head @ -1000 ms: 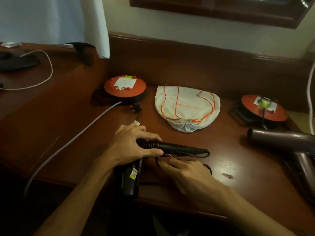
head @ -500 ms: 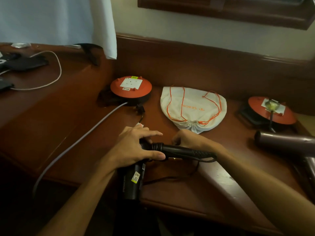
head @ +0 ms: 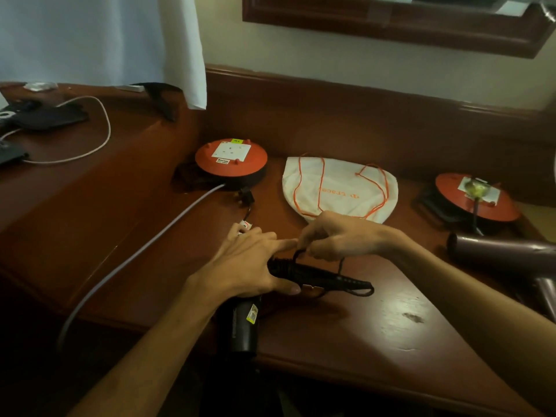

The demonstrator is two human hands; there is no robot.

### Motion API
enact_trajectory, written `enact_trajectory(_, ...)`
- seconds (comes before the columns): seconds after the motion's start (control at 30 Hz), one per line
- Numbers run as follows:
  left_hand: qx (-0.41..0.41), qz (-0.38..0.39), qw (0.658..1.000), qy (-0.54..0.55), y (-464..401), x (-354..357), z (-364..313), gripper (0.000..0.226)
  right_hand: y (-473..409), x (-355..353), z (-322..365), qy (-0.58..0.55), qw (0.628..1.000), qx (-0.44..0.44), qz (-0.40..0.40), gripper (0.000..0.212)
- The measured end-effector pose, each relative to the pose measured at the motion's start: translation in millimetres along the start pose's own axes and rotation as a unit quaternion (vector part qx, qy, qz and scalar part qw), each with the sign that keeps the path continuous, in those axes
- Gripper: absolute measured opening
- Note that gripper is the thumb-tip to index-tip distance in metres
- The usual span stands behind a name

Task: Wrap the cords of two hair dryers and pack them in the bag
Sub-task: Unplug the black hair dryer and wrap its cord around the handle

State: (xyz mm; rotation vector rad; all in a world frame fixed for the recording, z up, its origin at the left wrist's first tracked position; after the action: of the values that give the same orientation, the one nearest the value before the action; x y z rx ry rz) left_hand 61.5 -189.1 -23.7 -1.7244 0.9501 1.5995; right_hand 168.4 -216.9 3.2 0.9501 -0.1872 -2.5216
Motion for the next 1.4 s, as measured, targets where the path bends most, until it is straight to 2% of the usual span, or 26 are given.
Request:
enact_trajectory(0.1,0.006,0.036,0.999,-0.012,-6,0,-4,0.066,9,7,3,0.021,0.999,0.012,0.026,0.019)
enact_trajectory(0.2,0.017,0.049,0.999,0.014,-11,-2,-5,0.056,18,0,3,0.015,1.0,0.016,0.001,0.011)
enact_trajectory(0.27,0.01,0.019,0.999,0.036,-11,-6,2,0.059,23,-17,-2,0.033,0.998,0.021,-0.056,0.008)
enact_trajectory(0.4,-0.024,-0.02,0.994,0.101,-5,-5,18,0.069,34,-38,-11,0.068,0.988,0.023,-0.139,0.025)
enact_trajectory(0.63,-0.021,-0.041,0.992,0.118,-10,-13,20,0.071,53,-53,7,0.114,0.977,0.021,-0.179,0.014)
enact_trajectory(0.7,-0.02,-0.045,0.985,0.165,-12,-14,21,0.074,58,-59,16,0.118,0.974,0.02,-0.194,0.015)
enact_trajectory(0.8,-0.014,-0.05,0.973,0.224,-11,-17,18,0.074,64,-55,37,0.19,0.965,0.007,-0.181,0.015)
enact_trajectory(0.93,-0.006,-0.086,0.984,0.155,-4,-32,15,0.071,76,-57,54,0.195,0.966,-0.002,-0.172,0.017)
enact_trajectory(1.03,-0.018,-0.099,0.984,0.147,11,-54,20,0.073,88,-87,50,0.198,0.943,-0.012,-0.267,0.041)
enact_trajectory(1.1,-0.03,-0.094,0.983,0.155,18,-65,21,0.076,95,-99,42,0.152,0.932,-0.015,-0.329,0.051)
enact_trajectory(1.2,-0.045,-0.075,0.987,0.136,16,-63,17,0.08,99,-95,45,0.145,0.915,-0.041,-0.375,0.042)
enact_trajectory(1.27,-0.058,-0.067,0.987,0.134,14,-51,16,0.079,103,-82,55,0.15,0.917,-0.044,-0.366,0.033)
enact_trajectory(1.4,-0.066,-0.076,0.984,0.147,12,-31,16,0.061,93,-21,57,0.139,0.956,-0.074,-0.247,0.021)
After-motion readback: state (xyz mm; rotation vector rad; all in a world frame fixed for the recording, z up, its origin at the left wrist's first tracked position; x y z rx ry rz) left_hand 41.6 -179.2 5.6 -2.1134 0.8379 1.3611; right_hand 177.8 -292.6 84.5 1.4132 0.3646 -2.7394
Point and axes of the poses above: each hand's wrist, its own y-axis away from the middle knuckle, its own x-axis out of the palm, z = x × y, the point moved 9 cm from there along -y, towards the middle knuckle, and after that the axes turned 6 degrees about -y, right-handed, at the moved point
